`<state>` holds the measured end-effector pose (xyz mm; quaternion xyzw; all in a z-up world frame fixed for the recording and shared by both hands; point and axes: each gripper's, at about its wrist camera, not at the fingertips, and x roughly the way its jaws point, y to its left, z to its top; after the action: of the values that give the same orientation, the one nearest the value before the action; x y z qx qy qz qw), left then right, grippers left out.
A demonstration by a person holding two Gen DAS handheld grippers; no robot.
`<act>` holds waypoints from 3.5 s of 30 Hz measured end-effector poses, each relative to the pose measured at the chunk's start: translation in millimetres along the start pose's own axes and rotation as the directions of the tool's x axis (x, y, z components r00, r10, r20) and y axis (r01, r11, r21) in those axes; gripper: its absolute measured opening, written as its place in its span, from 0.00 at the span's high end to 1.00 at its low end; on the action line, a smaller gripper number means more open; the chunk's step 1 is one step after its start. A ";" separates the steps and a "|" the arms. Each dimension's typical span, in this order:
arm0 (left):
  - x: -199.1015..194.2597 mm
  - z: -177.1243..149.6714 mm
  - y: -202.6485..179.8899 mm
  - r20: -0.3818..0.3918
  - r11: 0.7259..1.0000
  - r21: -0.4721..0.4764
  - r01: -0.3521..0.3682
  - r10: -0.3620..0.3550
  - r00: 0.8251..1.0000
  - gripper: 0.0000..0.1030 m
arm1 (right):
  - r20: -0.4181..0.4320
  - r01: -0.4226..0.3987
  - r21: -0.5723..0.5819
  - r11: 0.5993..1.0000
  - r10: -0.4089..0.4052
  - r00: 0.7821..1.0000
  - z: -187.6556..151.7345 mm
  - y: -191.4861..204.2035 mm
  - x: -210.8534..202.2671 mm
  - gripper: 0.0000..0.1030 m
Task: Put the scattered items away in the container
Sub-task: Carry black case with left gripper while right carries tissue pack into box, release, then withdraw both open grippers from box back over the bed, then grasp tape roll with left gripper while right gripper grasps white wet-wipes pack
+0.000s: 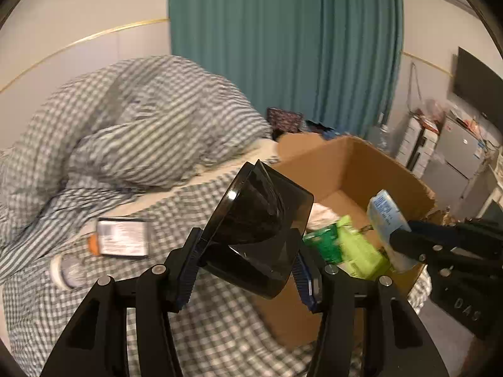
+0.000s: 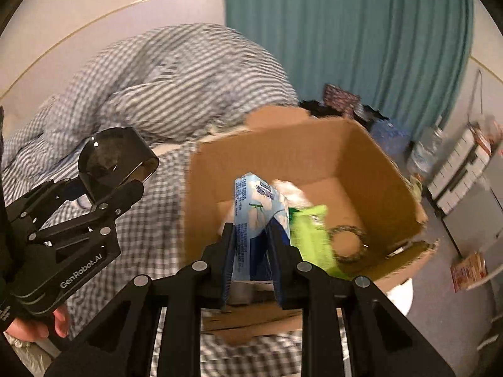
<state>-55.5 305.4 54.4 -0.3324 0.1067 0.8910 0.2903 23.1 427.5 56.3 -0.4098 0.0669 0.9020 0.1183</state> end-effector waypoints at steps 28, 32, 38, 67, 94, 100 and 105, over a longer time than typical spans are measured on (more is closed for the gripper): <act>29.9 -36.4 29.7 -0.094 0.976 -0.012 -0.216 0.214 0.972 0.08 | -0.036 0.050 0.097 0.994 -0.047 0.998 -7.6 -47.6 37.9 0.17; -0.3 -62.7 83.2 -0.114 0.953 -0.078 -0.291 0.282 0.953 0.05 | -0.005 -0.008 0.046 0.999 0.009 1.000 -7.7 -7.7 20.7 0.17; -49.7 -120.7 172.9 -0.177 0.893 -0.216 -0.395 0.362 0.915 0.04 | 0.008 -0.090 -0.040 0.995 0.090 0.996 -11.5 57.5 4.3 0.17; 41.1 -137.1 324.3 -0.227 0.856 -0.263 -0.444 0.393 0.891 0.04 | -0.139 -0.276 -0.186 0.943 0.253 0.957 41.9 251.4 140.9 0.17; 90.0 -135.7 380.5 -0.220 0.871 -0.423 -0.252 0.171 0.960 0.69 | -0.277 -0.226 -0.136 0.965 0.182 0.944 55.9 279.8 300.0 0.17; 83.9 -137.9 376.0 -0.225 0.873 -0.422 -0.245 0.161 0.961 0.70 | -0.269 -0.186 -0.155 0.970 0.140 0.953 55.2 284.3 314.7 0.14; 76.2 -132.3 368.5 -0.212 0.874 -0.411 -0.258 0.184 0.960 0.70 | -0.289 -0.189 -0.200 0.961 0.127 0.949 47.0 296.0 324.6 0.14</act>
<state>-248.6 -9.2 -96.6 -0.4474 -0.0332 0.8887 0.0949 -296.8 204.1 -151.0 -0.5346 0.0126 0.8449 -0.0125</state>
